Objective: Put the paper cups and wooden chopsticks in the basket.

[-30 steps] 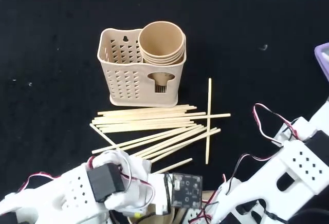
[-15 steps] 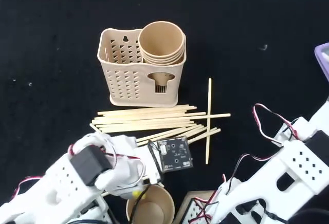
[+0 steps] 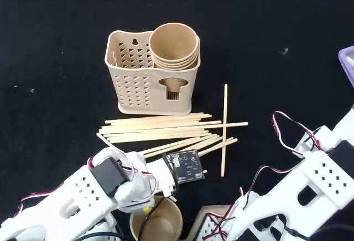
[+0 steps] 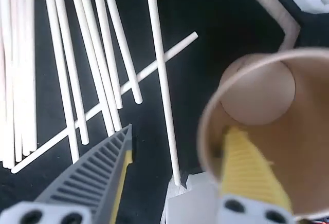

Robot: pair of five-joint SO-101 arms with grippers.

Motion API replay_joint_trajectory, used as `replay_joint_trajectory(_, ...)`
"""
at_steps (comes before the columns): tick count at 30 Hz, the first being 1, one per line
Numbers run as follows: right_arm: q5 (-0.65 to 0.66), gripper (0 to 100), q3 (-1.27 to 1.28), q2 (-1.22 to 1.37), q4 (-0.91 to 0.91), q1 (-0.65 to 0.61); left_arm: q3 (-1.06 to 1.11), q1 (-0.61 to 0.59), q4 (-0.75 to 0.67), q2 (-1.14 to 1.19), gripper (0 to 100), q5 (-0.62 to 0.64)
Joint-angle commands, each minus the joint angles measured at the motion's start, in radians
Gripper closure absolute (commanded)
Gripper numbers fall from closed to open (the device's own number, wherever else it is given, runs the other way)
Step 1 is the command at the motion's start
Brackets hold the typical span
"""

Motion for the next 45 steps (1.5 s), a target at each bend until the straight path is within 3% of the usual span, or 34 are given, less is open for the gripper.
replay_joint_trajectory(1, 0.009, 73.4, -0.010, -0.024, -0.008, 0.015, -0.059, -0.004, -0.017, -0.006, 93, 0.006)
replay_joint_trajectory(3, 0.009, 73.4, -0.012, -0.024, -0.008, 0.015, -0.091, -0.004, -0.009, -0.006, 97, 0.008)
replay_joint_trajectory(12, 0.009, 73.4, -0.007, -0.024, -0.034, 0.023, -0.259, -0.007, 0.086, -0.006, 97, 0.012)
replay_joint_trajectory(19, 0.009, 73.4, -0.005, -0.024, -0.029, 0.023, -0.245, -0.015, 0.101, -0.006, 95, 0.011)
replay_joint_trajectory(21, 0.009, 73.4, -0.005, -0.024, -0.029, 0.023, -0.257, -0.082, 0.103, -0.006, 89, 0.006)
replay_joint_trajectory(24, 0.009, 73.4, -0.005, -0.024, -0.029, 0.023, -0.288, -0.277, 0.087, -0.005, 78, 0.005)
replay_joint_trajectory(27, 0.009, 73.4, -0.005, -0.024, -0.028, 0.021, -0.259, -0.492, -0.072, 0.006, 78, 0.006)
replay_joint_trajectory(29, 0.006, 73.4, -0.005, -0.024, -0.028, 0.017, -0.183, -0.572, -0.203, 0.008, 78, 0.014)
replay_joint_trajectory(32, 0.005, 73.4, -0.005, -0.024, -0.028, 0.015, -0.024, -0.545, -0.341, -0.003, 78, 0.064)
replay_joint_trajectory(37, 0.008, 73.4, -0.005, -0.024, -0.028, 0.015, 0.119, -0.404, -0.454, -0.003, 78, 0.172)
replay_joint_trajectory(45, 0.009, 73.4, 0.022, -0.024, -0.031, 0.015, 0.156, -0.193, -0.407, -0.005, 78, 0.209)
